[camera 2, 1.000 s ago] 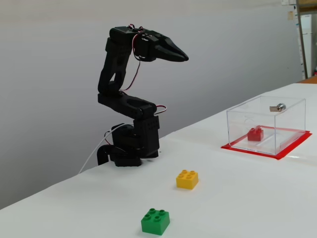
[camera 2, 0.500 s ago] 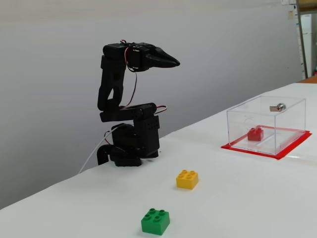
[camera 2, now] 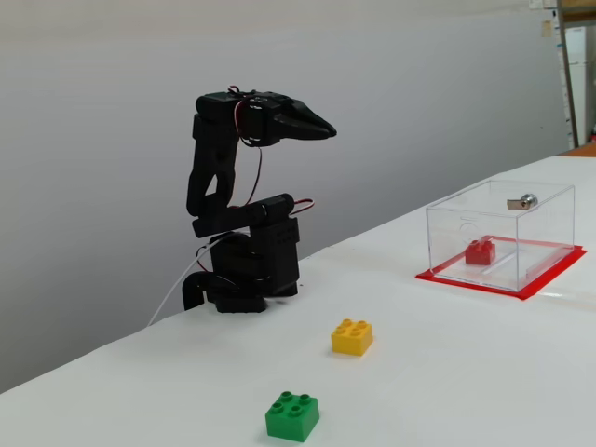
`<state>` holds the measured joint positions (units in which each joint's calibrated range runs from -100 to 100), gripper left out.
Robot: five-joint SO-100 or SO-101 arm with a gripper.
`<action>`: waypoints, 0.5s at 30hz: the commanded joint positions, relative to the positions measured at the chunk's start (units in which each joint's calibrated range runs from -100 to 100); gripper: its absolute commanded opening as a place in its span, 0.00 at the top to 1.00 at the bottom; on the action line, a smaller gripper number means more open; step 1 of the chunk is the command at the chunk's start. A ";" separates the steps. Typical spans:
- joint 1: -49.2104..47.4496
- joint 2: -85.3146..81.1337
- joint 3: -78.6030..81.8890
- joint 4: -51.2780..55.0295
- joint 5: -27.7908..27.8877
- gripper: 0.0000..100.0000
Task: Pick the red lego brick and place it into the transparent box
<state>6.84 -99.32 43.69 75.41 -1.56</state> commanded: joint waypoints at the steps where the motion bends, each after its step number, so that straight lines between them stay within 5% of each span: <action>1: 1.11 -0.42 1.70 -0.73 0.31 0.99; 15: 1.70 -0.42 34.07 -26.15 0.31 0.99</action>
<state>8.44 -99.41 73.17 53.56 -1.56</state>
